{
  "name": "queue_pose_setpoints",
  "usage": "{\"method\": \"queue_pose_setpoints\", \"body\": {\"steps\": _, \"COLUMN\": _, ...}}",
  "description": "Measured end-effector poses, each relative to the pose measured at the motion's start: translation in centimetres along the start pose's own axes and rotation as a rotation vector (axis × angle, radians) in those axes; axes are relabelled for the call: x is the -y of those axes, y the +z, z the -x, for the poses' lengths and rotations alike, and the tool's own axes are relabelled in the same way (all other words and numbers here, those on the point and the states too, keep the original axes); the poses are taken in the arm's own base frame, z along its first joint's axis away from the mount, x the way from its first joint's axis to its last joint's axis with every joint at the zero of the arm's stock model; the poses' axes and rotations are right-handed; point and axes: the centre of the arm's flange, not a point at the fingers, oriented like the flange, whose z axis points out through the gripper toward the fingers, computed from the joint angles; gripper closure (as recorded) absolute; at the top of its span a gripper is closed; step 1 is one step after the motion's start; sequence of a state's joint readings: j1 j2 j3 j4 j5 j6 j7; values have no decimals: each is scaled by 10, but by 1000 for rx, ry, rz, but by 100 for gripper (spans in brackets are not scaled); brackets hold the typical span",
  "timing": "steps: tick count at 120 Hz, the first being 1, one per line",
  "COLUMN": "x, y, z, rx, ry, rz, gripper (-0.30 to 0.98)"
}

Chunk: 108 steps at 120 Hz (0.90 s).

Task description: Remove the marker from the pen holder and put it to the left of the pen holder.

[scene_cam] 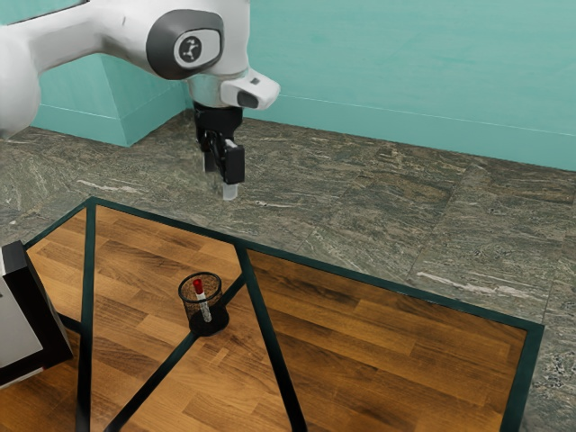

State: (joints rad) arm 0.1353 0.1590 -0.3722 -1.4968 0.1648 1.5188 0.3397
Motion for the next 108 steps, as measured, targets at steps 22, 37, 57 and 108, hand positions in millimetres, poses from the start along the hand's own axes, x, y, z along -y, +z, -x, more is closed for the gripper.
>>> {"method": "queue_pose_setpoints", "body": {"steps": 22, "x": -41, "y": 49, "z": -46, "rx": 104, "ry": 184, "rz": -47, "gripper": 0}}
{"method": "queue_pose_setpoints", "body": {"steps": 37, "x": -27, "y": 120, "z": -61, "rx": 231, "ry": 232, "rz": -23, "gripper": 0}}
{"method": "queue_pose_setpoints", "body": {"steps": 57, "x": 3, "y": 187, "z": -44, "rx": 377, "ry": 237, "rz": 20, "gripper": 0}}
{"method": "queue_pose_setpoints", "body": {"steps": 108, "x": 29, "y": 255, "z": -35, "rx": 468, "ry": 261, "rz": 116, "gripper": 18}}
